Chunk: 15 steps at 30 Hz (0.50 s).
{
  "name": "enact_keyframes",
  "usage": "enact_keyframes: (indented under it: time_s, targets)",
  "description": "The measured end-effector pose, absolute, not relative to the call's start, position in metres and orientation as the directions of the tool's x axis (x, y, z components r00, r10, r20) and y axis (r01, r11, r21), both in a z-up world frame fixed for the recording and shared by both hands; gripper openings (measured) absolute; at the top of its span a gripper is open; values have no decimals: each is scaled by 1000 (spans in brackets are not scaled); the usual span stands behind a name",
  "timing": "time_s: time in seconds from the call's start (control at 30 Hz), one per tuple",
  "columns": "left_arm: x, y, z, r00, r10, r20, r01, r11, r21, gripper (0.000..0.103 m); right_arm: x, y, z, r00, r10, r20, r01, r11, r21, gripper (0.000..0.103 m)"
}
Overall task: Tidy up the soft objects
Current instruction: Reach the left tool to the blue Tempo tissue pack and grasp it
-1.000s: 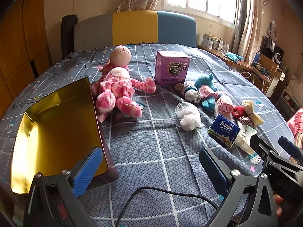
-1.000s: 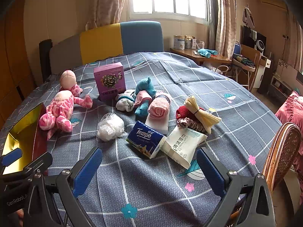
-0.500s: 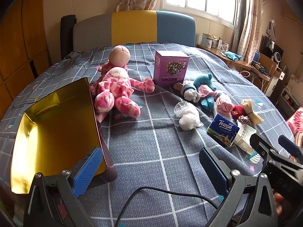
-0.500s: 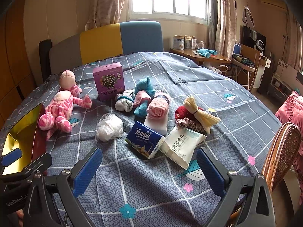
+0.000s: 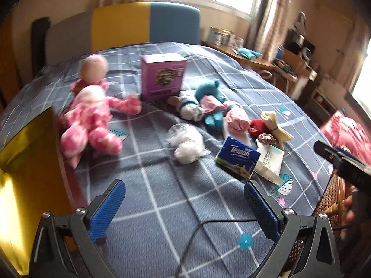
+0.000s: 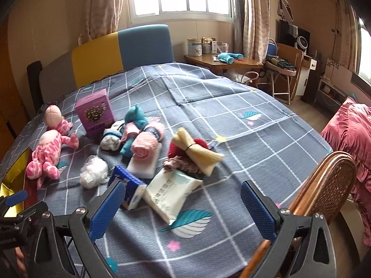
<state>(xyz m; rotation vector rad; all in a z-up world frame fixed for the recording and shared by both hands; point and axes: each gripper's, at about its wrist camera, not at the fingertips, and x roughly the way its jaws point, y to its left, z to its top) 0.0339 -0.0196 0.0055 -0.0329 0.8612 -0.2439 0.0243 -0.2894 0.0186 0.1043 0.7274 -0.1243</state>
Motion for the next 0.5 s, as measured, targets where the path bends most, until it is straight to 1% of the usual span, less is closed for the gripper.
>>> enact_keyframes:
  time_s: [0.17, 0.3, 0.43, 0.5]
  targets:
    - [63, -47, -1, 567, -280, -775, 291, 948, -130, 103, 26, -308, 22, 739, -68, -671, 133, 990, 47, 102]
    - [79, -71, -10, 517, -304, -800, 334, 932, -139, 102, 27, -321, 18, 726, -47, -686, 129, 989, 69, 102]
    - [94, -90, -24, 417, -375, -828, 324, 912, -250, 100, 28, -328, 10, 712, -40, -701, 129, 989, 75, 102]
    - [101, -98, -31, 375, -407, -833, 300, 903, -306, 97, 29, -330, 7, 706, -35, -707, 131, 988, 81, 102]
